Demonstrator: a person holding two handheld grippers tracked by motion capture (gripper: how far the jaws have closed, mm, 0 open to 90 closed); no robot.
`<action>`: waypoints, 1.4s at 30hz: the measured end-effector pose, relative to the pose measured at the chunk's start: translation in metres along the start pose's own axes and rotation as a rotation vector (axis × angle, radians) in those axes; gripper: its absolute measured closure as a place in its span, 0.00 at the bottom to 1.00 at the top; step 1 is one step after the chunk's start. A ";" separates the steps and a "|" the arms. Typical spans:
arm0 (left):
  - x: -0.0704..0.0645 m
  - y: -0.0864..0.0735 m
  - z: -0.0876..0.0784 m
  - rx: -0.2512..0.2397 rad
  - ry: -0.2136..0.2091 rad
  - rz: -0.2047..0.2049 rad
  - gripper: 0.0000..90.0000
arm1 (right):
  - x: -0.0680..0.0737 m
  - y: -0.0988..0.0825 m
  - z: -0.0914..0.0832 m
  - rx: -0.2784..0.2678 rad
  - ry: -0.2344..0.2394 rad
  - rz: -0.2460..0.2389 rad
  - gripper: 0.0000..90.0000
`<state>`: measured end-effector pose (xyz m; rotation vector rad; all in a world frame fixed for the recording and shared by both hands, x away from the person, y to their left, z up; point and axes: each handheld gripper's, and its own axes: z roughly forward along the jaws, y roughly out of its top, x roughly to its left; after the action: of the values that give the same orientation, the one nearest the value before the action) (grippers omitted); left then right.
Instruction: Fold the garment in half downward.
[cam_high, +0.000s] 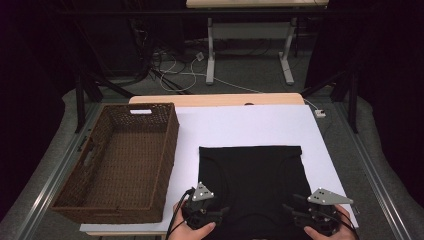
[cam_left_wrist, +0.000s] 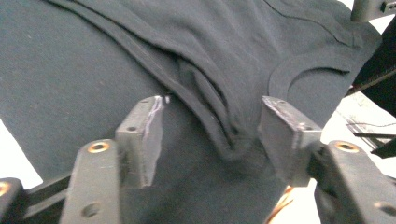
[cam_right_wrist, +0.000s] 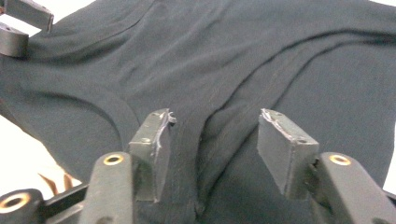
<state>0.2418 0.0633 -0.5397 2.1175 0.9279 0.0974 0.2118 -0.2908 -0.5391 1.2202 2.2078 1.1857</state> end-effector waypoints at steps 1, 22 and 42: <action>0.001 0.001 -0.001 -0.003 0.000 0.010 0.41 | 0.000 0.001 -0.001 0.000 -0.003 -0.017 0.47; 0.028 -0.002 -0.002 -0.073 0.021 -0.074 0.33 | -0.011 0.001 0.011 0.012 -0.020 -0.012 0.30; 0.038 -0.001 0.001 -0.077 0.078 -0.144 0.00 | -0.026 0.002 0.014 0.041 -0.092 0.061 0.00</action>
<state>0.2688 0.0873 -0.5504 1.9813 1.1029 0.1406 0.2371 -0.3045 -0.5480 1.3395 2.1520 1.0885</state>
